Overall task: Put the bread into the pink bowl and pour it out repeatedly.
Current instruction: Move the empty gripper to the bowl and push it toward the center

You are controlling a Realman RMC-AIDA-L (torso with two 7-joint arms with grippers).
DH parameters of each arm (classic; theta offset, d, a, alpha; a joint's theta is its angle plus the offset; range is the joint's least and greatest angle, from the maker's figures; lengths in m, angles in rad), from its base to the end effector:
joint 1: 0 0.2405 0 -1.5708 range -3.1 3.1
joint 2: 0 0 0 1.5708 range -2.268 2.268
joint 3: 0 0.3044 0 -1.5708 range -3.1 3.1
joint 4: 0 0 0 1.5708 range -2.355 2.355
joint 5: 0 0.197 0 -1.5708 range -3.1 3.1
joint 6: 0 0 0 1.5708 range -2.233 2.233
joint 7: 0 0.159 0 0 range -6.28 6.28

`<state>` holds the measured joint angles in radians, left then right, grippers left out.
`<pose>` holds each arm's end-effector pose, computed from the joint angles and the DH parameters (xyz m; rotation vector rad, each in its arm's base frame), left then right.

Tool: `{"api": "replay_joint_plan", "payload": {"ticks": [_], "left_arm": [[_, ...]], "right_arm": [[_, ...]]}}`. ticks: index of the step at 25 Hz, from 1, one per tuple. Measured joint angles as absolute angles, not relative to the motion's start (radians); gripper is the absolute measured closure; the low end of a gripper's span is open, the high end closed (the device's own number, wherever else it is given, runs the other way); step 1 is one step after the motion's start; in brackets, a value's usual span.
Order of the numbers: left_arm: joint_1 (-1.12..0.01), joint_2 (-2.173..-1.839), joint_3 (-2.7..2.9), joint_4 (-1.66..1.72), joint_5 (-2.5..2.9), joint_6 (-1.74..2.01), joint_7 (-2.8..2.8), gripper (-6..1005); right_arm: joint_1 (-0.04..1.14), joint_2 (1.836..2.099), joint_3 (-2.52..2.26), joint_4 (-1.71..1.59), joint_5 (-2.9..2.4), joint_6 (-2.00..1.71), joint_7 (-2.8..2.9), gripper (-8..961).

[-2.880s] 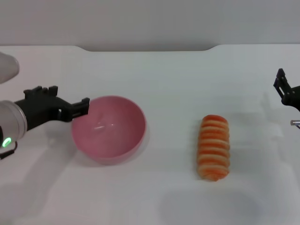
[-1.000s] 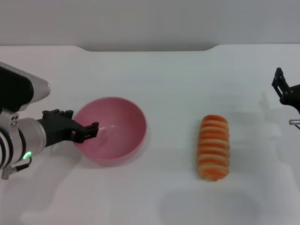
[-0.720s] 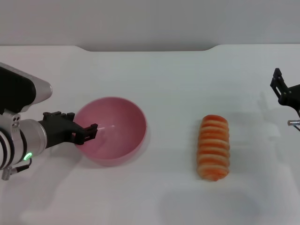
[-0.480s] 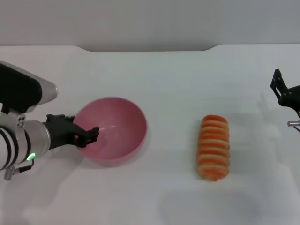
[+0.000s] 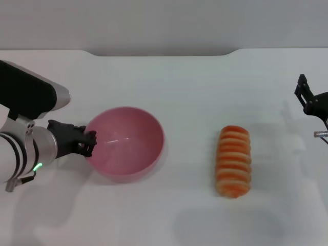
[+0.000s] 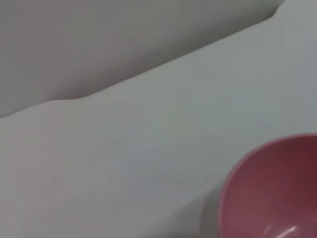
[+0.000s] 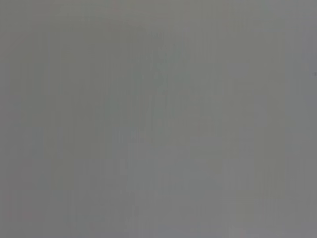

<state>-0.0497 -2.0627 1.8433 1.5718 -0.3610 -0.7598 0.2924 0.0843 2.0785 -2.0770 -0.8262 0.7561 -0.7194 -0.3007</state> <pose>-0.2862 0.3050 -0.0585 -2.1765 -0.8175 0.1140 0.3428 0.3136 -0.0501 -1.5752 0.6417 0.5224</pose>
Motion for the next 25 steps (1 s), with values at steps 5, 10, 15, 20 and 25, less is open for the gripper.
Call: {"api": "replay_joint_plan", "payload": {"ticks": [5,10,15,20,25], "left_arm": [[-0.061,-2.063,1.841,1.562,-0.352,-0.754,0.252,786],[-0.070,-2.061,1.840,1.556,-0.361,-0.757,0.230,879],[-0.080,-2.061,1.843,1.551,-0.367,-0.751,0.228,931],[-0.097,-2.058,1.865,1.560,-0.361,-0.770,0.239,935],[-0.117,-2.061,1.871,1.554,-0.336,-0.795,0.223,941]], "right_arm": [[0.083,2.079,-2.077,-0.827,0.756,-0.719,-0.301,202],[0.083,2.079,-2.077,-0.827,0.757,-0.719,-0.301,202],[0.083,2.079,-2.076,-0.826,0.758,-0.719,-0.301,202],[0.083,2.079,-2.075,-0.825,0.759,-0.719,-0.301,202],[0.083,2.079,-2.076,-0.825,0.759,-0.719,-0.301,202]]}}
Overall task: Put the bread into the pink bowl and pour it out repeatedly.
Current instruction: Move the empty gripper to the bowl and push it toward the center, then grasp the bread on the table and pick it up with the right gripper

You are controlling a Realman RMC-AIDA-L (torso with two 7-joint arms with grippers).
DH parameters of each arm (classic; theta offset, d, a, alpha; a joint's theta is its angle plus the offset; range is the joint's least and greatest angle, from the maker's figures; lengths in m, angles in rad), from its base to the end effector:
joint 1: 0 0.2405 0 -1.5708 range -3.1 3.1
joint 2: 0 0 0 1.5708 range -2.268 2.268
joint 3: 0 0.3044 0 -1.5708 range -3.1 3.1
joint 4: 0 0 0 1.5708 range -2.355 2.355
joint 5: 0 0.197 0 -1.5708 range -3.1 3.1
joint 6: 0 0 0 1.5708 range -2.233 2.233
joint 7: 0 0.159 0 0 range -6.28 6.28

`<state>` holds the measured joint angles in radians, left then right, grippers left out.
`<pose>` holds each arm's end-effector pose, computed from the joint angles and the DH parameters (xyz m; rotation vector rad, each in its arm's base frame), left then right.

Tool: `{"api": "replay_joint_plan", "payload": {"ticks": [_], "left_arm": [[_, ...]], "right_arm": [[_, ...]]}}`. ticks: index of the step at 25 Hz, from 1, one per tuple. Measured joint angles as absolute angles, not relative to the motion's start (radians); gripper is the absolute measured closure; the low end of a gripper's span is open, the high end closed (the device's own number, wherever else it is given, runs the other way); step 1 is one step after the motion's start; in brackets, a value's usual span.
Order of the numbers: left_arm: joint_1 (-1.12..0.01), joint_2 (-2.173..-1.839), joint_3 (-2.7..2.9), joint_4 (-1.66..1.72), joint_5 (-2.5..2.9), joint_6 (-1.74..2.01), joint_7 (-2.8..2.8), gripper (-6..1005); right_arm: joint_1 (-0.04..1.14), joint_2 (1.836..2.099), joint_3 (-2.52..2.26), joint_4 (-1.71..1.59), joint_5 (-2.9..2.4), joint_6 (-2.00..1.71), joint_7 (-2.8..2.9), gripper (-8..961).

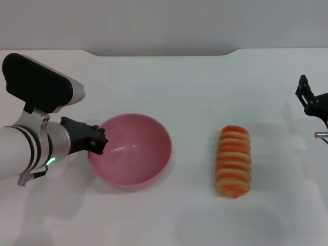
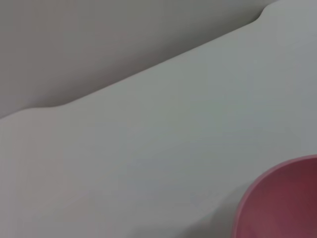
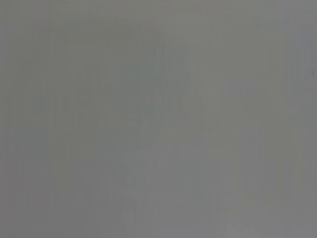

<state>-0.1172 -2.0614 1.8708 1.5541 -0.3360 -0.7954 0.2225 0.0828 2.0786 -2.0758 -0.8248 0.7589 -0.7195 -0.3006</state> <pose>-0.2730 0.3158 -0.0673 -2.2035 -0.8200 0.1250 0.3441 0.3131 -0.0498 -1.5715 0.6460 0.5204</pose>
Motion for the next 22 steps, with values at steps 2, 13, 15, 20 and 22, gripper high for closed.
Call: {"api": "replay_joint_plan", "payload": {"ticks": [2,13,15,20,22], "left_arm": [[-0.117,-2.061,1.871,1.554,-0.336,-0.795,0.223,941],[-0.120,-2.061,1.855,1.604,-0.310,-0.808,0.164,942],[-0.130,-2.061,1.841,1.626,-0.309,-0.827,0.159,945],[-0.124,-2.061,1.819,1.677,-0.315,-0.833,0.145,959],[-0.124,-2.061,1.807,1.694,-0.315,-0.838,0.138,959]], "right_arm": [[0.083,2.079,-2.075,-0.825,0.759,-0.719,-0.301,202],[0.083,2.079,-2.077,-0.821,0.764,-0.719,-0.301,203],[0.083,2.079,-2.077,-0.821,0.764,-0.719,-0.301,203],[0.086,2.078,-2.078,-0.834,0.764,-0.680,-0.301,203],[0.087,2.078,-2.077,-0.850,0.764,-0.646,-0.301,203]]}}
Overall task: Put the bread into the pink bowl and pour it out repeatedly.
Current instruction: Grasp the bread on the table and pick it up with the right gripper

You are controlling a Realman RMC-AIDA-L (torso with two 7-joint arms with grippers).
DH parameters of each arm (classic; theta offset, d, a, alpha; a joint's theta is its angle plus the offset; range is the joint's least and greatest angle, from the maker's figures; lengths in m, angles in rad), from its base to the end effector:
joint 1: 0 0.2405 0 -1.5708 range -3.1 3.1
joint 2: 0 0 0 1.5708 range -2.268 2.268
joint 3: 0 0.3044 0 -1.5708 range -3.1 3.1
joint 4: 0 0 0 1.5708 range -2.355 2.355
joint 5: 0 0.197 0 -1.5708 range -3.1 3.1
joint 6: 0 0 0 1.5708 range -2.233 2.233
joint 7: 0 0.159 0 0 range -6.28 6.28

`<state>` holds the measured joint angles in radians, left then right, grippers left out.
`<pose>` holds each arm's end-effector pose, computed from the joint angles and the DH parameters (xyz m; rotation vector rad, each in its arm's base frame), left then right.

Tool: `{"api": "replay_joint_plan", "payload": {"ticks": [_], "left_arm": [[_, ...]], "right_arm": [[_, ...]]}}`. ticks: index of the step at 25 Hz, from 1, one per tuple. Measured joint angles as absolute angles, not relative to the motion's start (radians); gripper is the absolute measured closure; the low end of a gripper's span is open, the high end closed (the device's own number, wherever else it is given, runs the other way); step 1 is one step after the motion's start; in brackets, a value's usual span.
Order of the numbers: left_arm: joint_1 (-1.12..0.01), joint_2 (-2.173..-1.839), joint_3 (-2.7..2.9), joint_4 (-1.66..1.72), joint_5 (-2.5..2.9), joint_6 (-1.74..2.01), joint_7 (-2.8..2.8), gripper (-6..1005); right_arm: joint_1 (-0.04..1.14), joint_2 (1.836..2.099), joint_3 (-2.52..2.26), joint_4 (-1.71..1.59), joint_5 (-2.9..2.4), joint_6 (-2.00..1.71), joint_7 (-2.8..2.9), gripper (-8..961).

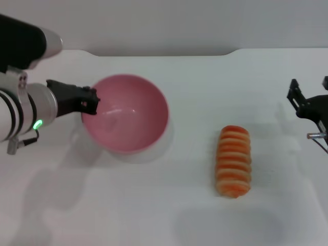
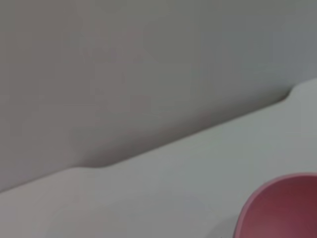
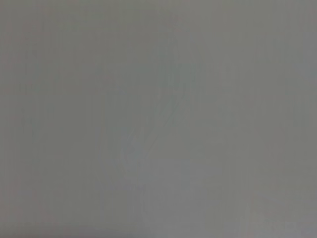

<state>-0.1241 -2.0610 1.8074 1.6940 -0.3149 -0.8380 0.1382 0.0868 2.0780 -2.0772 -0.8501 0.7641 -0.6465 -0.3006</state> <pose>-0.2436 0.3302 -0.0343 -2.1142 -0.8287 -0.0111 0.3415 0.3157 -0.0578 -1.6123 0.6875 0.5069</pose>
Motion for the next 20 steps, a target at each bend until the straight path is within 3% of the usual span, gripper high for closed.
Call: {"api": "replay_joint_plan", "payload": {"ticks": [6,12,16,20], "left_arm": [[-0.154,-2.060,1.769,1.720,-0.309,-0.859,0.120,959],[-0.169,-2.060,1.770,1.706,-0.308,-0.851,0.120,959],[-0.176,-2.061,1.769,1.692,-0.308,-0.841,0.120,959],[-0.177,-2.062,1.767,1.686,-0.309,-0.822,0.120,959]], "right_arm": [[0.046,2.077,-2.022,-1.019,0.753,-0.455,-0.343,203],[0.011,2.078,-1.783,-1.386,0.752,0.066,-0.426,203],[0.080,2.076,-1.598,-1.573,0.730,0.443,-0.389,203],[0.233,2.073,-1.519,-1.663,0.476,0.802,-0.166,203]]}}
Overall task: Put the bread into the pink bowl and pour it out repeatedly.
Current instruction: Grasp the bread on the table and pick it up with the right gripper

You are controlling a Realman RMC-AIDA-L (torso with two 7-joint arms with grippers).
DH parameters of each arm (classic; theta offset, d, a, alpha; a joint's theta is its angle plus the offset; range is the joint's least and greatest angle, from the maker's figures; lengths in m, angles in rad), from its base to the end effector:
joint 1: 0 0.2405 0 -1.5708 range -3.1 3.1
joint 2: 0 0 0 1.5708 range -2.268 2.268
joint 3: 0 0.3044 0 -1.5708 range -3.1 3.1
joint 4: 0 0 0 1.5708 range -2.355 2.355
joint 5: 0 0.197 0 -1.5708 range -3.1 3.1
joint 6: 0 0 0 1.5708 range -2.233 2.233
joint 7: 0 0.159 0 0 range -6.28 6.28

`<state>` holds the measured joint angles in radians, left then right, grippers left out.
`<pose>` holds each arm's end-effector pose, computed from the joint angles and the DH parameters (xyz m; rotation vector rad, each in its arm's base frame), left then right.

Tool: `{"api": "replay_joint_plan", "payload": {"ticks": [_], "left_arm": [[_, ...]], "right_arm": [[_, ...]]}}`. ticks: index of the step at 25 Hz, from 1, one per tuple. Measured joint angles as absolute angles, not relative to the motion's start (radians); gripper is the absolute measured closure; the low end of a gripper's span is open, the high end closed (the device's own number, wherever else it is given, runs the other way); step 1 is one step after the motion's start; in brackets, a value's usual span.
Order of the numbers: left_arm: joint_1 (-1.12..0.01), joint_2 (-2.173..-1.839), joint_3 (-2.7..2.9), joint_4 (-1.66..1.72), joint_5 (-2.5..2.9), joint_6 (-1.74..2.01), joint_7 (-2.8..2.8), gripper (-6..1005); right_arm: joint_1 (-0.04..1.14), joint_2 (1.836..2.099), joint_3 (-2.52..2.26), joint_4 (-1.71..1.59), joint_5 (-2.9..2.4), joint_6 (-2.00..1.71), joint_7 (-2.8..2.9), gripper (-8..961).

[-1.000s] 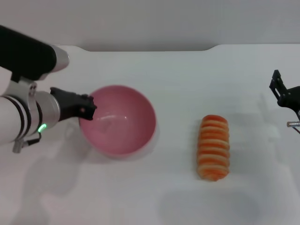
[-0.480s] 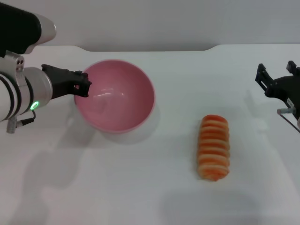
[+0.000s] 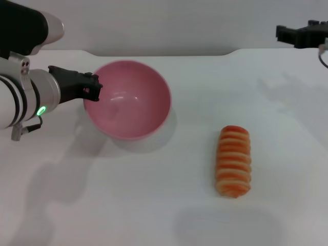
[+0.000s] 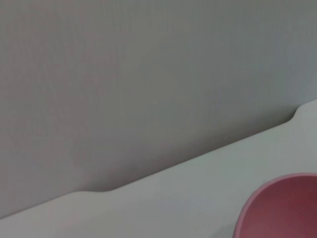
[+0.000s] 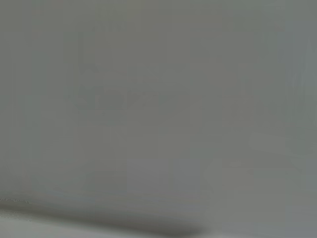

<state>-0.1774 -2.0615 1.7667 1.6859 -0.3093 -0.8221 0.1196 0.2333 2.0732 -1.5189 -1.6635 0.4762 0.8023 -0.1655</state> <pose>-0.2314 0.3493 -0.0233 -2.0816 -0.8025 -0.0636 0.2312 0.3817 0.0274 -1.9329 0.9231 0.2807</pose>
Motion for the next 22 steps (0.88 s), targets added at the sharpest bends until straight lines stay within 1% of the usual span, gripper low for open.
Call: {"api": "replay_joint_plan", "payload": {"ticks": [3,7,14,22], "left_arm": [[-0.180,-2.062,1.764,1.684,-0.308,-0.811,0.120,959],[-0.195,-2.062,1.762,1.669,-0.308,-0.796,0.120,959],[-0.215,-2.063,1.761,1.653,-0.308,-0.788,0.120,959],[-0.260,-2.064,1.769,1.612,-0.307,-0.787,0.120,959]], "right_arm": [[0.343,2.074,-1.557,-1.639,0.242,0.987,-0.051,203],[0.412,2.075,-1.618,-1.570,0.169,1.075,-0.046,203],[0.436,2.080,-1.774,-1.469,0.182,1.065,0.013,203],[0.431,2.081,-1.856,-1.431,0.252,0.994,0.045,203]]}}
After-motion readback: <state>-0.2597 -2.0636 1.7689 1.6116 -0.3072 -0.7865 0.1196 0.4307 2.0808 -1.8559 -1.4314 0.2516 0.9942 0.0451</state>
